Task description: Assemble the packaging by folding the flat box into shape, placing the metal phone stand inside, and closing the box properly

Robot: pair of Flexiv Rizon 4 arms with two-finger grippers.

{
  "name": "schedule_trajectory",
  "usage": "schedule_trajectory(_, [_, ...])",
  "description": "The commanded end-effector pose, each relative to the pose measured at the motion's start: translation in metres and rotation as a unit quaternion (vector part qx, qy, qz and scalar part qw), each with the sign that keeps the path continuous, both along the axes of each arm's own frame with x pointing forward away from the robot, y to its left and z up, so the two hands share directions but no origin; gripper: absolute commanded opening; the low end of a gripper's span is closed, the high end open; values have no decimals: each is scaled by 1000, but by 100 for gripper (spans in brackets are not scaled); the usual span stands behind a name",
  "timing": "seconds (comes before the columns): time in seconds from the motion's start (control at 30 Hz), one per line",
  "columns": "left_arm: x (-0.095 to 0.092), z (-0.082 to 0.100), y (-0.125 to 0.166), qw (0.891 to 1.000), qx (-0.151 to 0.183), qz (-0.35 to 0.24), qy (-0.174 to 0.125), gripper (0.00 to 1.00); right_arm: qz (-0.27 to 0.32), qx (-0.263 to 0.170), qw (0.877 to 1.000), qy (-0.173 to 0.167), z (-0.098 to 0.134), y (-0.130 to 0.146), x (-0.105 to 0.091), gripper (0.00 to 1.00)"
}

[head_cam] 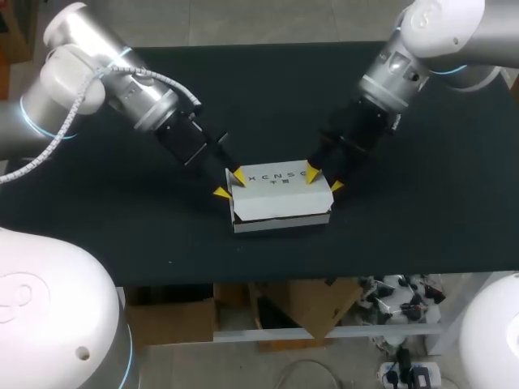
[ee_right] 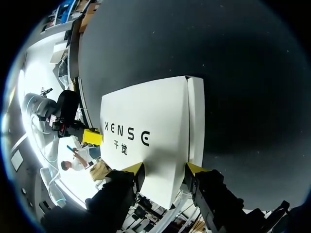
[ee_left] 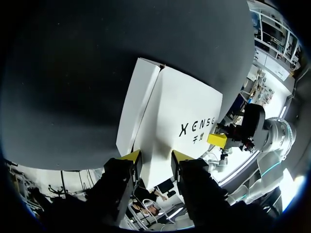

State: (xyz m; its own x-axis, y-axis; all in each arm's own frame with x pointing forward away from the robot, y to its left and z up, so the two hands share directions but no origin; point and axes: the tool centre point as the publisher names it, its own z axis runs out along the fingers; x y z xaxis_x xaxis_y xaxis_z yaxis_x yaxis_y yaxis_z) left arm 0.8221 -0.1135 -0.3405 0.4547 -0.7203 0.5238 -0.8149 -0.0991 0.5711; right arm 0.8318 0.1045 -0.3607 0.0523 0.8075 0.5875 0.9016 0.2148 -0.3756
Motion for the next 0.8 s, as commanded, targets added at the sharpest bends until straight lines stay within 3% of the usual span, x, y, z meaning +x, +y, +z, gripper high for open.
schedule_trajectory(0.03, [-3, 4, 2, 1000, 2, 3, -9, 42, 1, 0, 1000, -1, -2, 2, 0, 55])
schedule_trajectory(0.8, [-9, 18, 3, 998, 13, -4, -58, 44, -5, 2, 1000, -3, -2, -1, 2, 51])
